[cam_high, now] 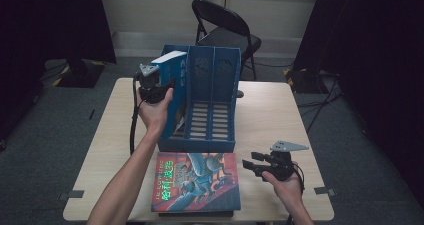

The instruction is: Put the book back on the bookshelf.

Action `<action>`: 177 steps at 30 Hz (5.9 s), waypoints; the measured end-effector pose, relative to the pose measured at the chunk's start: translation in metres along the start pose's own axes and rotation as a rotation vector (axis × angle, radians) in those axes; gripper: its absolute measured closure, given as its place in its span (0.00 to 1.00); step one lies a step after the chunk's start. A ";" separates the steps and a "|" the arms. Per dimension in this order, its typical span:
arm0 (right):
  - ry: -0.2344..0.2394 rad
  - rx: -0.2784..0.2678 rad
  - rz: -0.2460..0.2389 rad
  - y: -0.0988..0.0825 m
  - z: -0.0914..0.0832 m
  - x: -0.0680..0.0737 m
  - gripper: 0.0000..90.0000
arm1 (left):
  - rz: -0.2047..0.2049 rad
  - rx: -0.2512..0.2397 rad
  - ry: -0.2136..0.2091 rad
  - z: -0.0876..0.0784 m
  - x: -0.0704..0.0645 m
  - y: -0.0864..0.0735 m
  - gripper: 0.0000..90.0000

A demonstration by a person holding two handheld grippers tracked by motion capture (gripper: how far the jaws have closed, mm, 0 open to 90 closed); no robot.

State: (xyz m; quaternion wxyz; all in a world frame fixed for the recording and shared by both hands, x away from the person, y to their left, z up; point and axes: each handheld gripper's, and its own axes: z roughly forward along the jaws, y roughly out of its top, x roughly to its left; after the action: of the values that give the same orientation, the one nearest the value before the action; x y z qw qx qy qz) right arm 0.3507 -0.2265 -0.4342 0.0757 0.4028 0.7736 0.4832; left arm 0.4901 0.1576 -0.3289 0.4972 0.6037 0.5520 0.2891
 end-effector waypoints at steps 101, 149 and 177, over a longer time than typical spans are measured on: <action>-0.011 0.076 -0.018 -0.004 0.012 0.001 0.48 | 0.159 0.261 -0.150 -0.068 0.009 0.000 0.40; -0.002 0.084 -0.014 -0.004 0.014 0.001 0.47 | 0.098 0.771 0.017 -0.011 -0.009 0.056 0.43; -0.003 0.094 -0.021 -0.005 0.014 0.000 0.47 | 0.110 0.975 0.107 0.018 -0.013 0.053 0.66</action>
State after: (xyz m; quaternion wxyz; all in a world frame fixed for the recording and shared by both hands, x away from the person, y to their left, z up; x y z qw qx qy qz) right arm 0.3551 -0.2180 -0.4461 0.0629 0.3986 0.7996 0.4448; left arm 0.5230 0.1456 -0.2838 0.1117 0.7786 0.6151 0.0539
